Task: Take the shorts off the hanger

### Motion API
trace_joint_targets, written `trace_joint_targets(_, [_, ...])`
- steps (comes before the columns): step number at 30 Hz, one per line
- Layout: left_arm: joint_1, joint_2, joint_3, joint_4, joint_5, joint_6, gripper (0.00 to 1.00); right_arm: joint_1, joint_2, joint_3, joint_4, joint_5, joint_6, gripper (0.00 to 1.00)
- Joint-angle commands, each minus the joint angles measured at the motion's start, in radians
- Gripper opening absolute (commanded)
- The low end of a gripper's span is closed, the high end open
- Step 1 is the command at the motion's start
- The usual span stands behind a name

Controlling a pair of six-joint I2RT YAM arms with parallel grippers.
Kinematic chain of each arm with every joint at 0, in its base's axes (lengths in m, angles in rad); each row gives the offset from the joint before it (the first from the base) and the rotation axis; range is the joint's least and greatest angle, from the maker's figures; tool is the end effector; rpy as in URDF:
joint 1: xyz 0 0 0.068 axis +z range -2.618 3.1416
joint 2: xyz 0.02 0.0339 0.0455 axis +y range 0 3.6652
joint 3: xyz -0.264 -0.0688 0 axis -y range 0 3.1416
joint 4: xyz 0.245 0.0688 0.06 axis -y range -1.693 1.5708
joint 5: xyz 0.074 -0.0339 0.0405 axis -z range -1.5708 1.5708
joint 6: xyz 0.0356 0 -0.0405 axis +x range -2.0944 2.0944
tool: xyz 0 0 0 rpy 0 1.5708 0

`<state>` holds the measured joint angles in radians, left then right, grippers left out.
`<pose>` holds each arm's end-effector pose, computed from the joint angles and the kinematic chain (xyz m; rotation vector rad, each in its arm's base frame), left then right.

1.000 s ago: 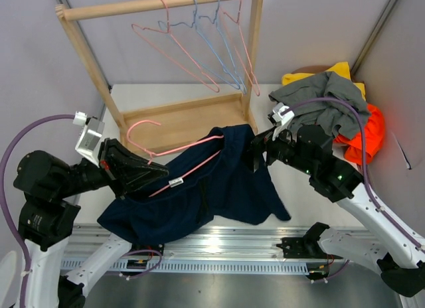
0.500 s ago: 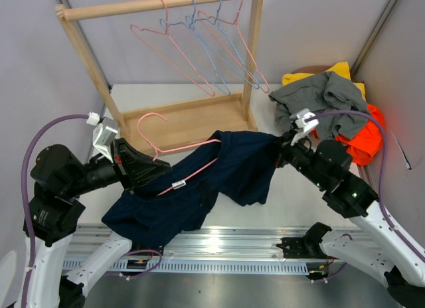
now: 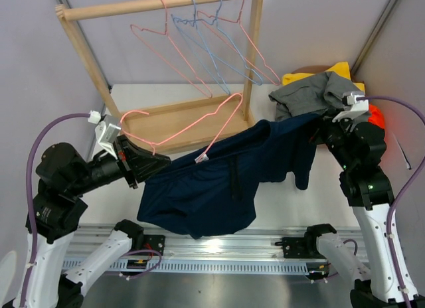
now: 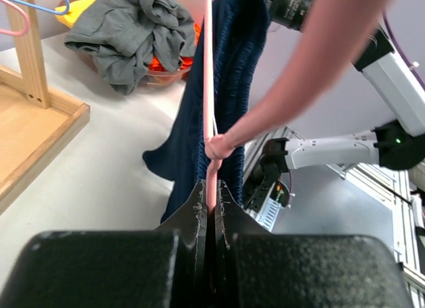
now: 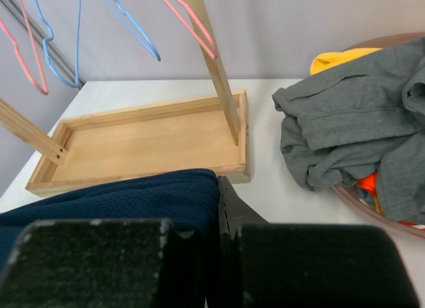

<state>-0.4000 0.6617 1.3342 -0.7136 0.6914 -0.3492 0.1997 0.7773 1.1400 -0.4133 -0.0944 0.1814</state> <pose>0.0532 -0.0471 0.4711 0.6045 1.6148 -1.1185 0.1453 0.0328 0.4361 -0.0882 1.6314 0.3696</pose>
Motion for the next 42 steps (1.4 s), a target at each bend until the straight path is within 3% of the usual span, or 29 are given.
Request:
trace_joint_targets(1, [-0.01,-0.031,0.019,-0.046,-0.024,0.021,0.0,-0.111,-0.013,0.034,0.053,-0.016,0.055,0.0])
trace_joint_targets(6, [-0.011,-0.037,0.008,-0.017,-0.139,0.01,0.0,-0.034,-0.082,-0.077,0.106,-0.216,0.127,0.0])
trace_joint_targets(8, [-0.01,-0.037,0.0,0.055,-0.177,-0.017,0.0,0.054,-0.128,-0.144,0.145,-0.277,0.139,0.0])
trace_joint_targets(9, [-0.01,-0.03,-0.01,0.087,-0.203,-0.03,0.0,0.181,-0.137,-0.158,0.165,-0.262,0.139,0.0])
trace_joint_targets(11, [-0.011,0.008,-0.007,0.159,-0.23,-0.083,0.0,0.33,-0.142,-0.16,0.151,-0.172,0.09,0.0])
trace_joint_targets(12, [-0.011,0.027,0.002,0.236,-0.24,-0.105,0.0,0.477,-0.132,-0.148,0.121,-0.066,0.064,0.0])
trace_joint_targets(16, [-0.01,0.12,0.028,0.423,-0.318,-0.177,0.0,0.754,-0.015,-0.043,0.018,0.241,-0.055,0.0])
trace_joint_targets(21, [-0.011,0.269,0.261,0.341,-0.339,-0.107,0.0,0.805,0.039,0.052,0.024,0.444,-0.112,0.0])
trace_joint_targets(26, [-0.013,0.282,0.477,0.032,-0.56,0.083,0.0,0.701,0.079,0.243,0.016,0.631,-0.241,0.0])
trace_joint_targets(28, [-0.013,0.26,0.52,-0.068,-0.605,0.105,0.0,0.623,0.154,0.418,-0.021,0.662,-0.296,0.0])
trace_joint_targets(32, [-0.013,0.176,0.52,-0.153,-0.674,0.099,0.0,0.283,0.304,0.703,-0.067,0.503,-0.318,0.0])
trace_joint_targets(37, [-0.013,0.101,0.465,-0.204,-0.773,0.125,0.0,-0.009,0.567,1.079,-0.114,0.328,-0.269,0.0])
trace_joint_targets(40, [-0.013,0.075,0.3,-0.166,-0.771,0.122,0.0,-0.153,0.707,1.187,-0.099,0.241,-0.231,0.0])
trace_joint_targets(42, [-0.013,0.069,0.254,-0.15,-0.776,0.119,0.0,-0.257,0.753,1.175,-0.021,0.168,-0.117,0.0])
